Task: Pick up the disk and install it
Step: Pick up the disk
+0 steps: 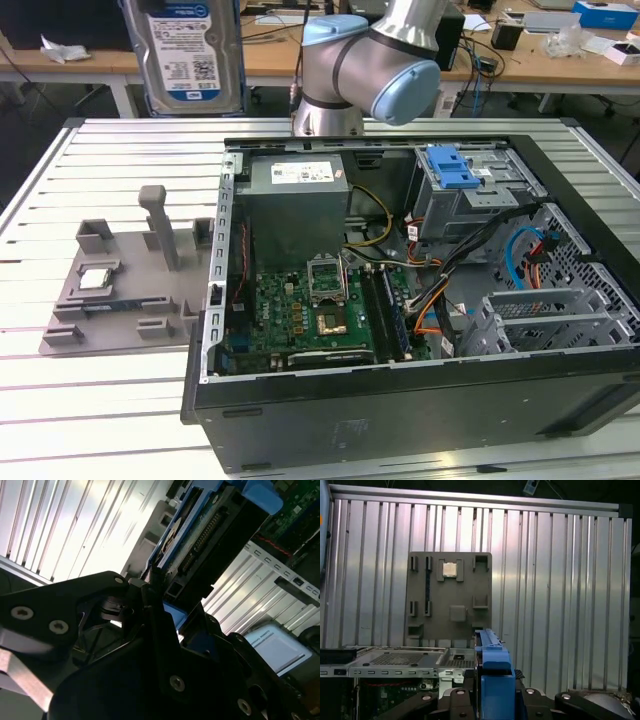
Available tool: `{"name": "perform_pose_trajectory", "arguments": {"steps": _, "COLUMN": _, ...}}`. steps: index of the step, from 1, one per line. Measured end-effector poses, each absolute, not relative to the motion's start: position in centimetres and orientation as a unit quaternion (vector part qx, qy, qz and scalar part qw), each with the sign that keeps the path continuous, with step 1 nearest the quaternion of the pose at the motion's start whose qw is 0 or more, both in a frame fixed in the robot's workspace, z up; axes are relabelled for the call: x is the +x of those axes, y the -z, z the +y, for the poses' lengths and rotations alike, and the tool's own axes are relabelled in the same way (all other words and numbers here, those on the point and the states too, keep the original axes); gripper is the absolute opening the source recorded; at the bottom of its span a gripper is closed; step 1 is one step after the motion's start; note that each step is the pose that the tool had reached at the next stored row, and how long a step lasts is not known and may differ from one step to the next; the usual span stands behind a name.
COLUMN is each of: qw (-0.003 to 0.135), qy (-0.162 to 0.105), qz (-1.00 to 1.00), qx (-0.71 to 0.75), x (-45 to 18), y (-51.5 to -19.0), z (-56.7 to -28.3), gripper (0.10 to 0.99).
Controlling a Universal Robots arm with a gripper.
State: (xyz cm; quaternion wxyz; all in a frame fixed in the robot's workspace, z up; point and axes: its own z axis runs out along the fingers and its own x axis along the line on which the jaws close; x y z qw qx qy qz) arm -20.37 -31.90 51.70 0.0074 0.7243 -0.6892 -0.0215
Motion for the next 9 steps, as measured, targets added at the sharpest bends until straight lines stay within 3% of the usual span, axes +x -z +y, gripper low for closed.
{"name": "perform_pose_trajectory", "arguments": {"steps": 9, "qw": 0.008, "qy": 0.022, "qz": -0.689, "qx": 0.724, "x": -15.6, "y": -51.7, "z": -31.9, "gripper": 0.369}}
